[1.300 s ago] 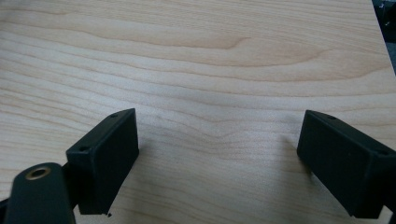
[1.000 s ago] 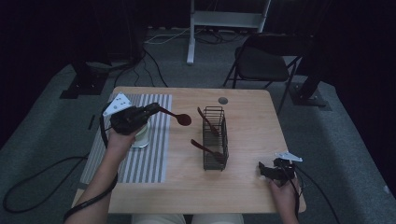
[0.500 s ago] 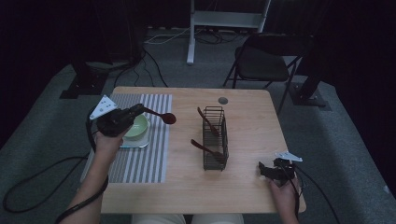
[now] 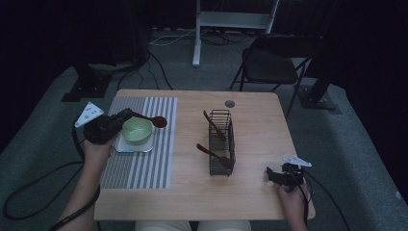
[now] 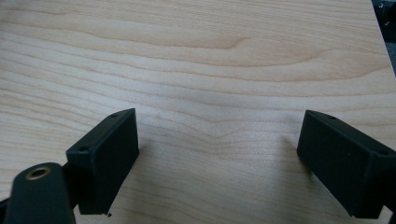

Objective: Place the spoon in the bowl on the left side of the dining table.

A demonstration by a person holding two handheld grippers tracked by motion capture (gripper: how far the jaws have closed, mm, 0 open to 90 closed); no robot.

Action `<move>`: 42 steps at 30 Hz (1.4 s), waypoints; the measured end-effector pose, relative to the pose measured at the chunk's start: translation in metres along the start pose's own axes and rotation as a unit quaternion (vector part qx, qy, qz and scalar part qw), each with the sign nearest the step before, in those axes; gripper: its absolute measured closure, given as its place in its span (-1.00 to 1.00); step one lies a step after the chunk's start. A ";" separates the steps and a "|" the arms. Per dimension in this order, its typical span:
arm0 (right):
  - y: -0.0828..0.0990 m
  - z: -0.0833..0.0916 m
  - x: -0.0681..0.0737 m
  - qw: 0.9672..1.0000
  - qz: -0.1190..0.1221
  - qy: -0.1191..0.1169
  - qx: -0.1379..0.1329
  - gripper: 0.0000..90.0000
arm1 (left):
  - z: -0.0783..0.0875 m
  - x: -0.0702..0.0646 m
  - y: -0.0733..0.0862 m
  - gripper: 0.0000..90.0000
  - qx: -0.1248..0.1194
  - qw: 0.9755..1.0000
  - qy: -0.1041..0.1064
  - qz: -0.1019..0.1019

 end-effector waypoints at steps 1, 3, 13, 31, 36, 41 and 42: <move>0.000 0.000 0.000 1.000 0.000 0.000 0.000 -0.73 | 0.002 0.002 0.000 0.87 -0.001 1.000 -0.004 0.000; 0.000 0.000 0.000 1.000 0.001 0.000 -0.001 -0.73 | 0.007 0.005 0.000 0.87 -0.003 1.000 -0.010 -0.002; 0.000 0.000 0.000 1.000 0.000 0.000 0.000 -0.73 | 0.021 0.024 0.008 0.87 -0.001 0.999 -0.045 0.014; 0.000 0.000 0.000 1.000 0.000 0.000 0.000 -0.73 | 0.033 0.051 0.047 0.87 0.017 0.993 -0.106 0.043; 0.000 0.000 0.000 1.000 0.000 0.000 0.000 -0.73 | 0.032 0.054 0.060 0.87 0.026 0.992 -0.110 0.054; 0.000 0.000 0.000 1.000 0.000 0.000 0.000 -0.73 | 0.030 0.055 0.073 0.87 0.038 0.990 -0.121 0.066; 0.000 0.000 0.000 1.000 0.000 0.000 0.000 -0.73 | 0.030 0.056 0.075 0.87 0.040 0.990 -0.120 0.069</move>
Point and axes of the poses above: each handheld gripper's, and its own axes: z roughly backward along the jaws, y roughly out of its underside, x roughly to its left, the point moved 3 cm from there along -z, roughly forward along the jaws, and after that the axes turned 9 degrees about -x, right-handed, at the moved point
